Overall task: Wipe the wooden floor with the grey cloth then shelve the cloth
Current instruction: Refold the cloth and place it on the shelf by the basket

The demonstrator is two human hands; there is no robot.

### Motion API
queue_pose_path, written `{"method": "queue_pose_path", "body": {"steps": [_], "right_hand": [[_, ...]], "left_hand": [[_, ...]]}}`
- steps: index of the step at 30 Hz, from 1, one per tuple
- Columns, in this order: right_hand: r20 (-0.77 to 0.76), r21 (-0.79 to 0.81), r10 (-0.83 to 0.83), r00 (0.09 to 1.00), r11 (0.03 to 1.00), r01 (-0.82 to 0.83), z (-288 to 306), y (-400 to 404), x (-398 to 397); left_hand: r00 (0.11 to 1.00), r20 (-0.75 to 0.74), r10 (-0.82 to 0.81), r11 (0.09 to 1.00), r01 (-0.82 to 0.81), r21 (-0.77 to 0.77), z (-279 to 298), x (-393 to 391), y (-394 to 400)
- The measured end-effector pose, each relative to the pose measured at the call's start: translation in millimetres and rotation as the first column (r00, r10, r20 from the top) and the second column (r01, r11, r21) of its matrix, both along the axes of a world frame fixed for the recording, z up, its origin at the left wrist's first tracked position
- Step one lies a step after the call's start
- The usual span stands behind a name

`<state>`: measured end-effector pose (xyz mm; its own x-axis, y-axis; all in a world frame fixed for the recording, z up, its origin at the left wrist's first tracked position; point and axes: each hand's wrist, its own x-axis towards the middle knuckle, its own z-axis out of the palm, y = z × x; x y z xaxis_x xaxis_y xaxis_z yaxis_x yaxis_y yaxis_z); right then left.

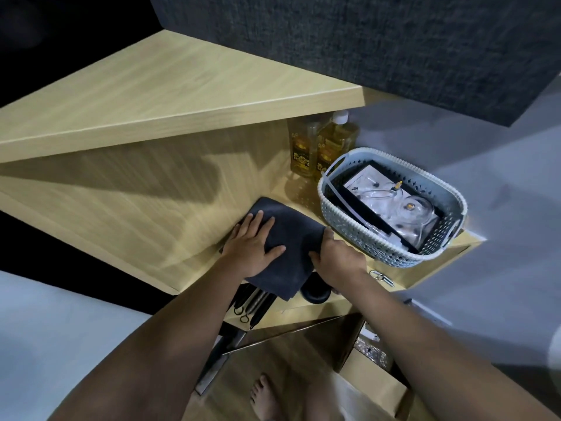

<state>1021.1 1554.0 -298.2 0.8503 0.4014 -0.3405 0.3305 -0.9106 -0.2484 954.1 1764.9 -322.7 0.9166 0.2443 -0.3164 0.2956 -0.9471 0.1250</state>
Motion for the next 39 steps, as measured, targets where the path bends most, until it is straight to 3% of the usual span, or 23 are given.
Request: {"method": "queue_pose_path", "body": {"steps": [5,10,13,17,22,25,32,35,39], "right_hand": [[-0.008,-0.052,0.003,1.000,0.999,-0.004,-1.3,9.8,9.2],[0.322,0.039,0.196,0.926,0.975,-0.220,-1.9,13.0,-5.0],[0.185,0.034,0.331,0.925,0.939,-0.342,-10.6,9.1,-8.7],[0.045,0.004,0.330,0.943,0.944,-0.330,-19.6,2.6,0.9],[0.036,-0.028,0.284,0.958,0.959,-0.283,-15.4,7.6,1.9],[0.074,0.031,0.249,0.966,0.967,-0.252,-16.6,7.0,-4.9],[0.005,0.053,0.287,0.958,0.957,-0.287,-19.3,4.0,-10.4],[0.025,0.115,0.389,0.921,0.914,-0.389,-16.9,5.2,-18.0],[0.029,-0.020,0.477,0.878,0.879,-0.477,-22.8,6.5,-26.6]], "left_hand": [[0.999,-0.034,0.000,1.000,0.000,-0.005,5.9,13.7,-0.5],[0.999,-0.033,-0.017,1.000,0.017,0.006,6.2,13.7,-1.5],[0.999,-0.040,-0.008,1.000,0.009,0.007,3.4,13.6,-2.5],[0.998,-0.054,-0.008,1.000,0.008,-0.010,3.1,21.4,-1.8],[0.997,-0.068,-0.026,1.000,0.025,-0.011,5.7,28.5,-0.7],[0.998,-0.051,-0.032,0.999,0.033,0.016,4.3,23.4,-3.4],[1.000,0.005,-0.026,1.000,0.026,0.017,3.1,4.5,-6.1],[1.000,-0.002,0.016,1.000,-0.016,-0.019,3.6,-2.2,-8.8],[0.999,-0.047,0.023,0.999,-0.025,-0.034,4.9,-7.3,-9.1]]}}
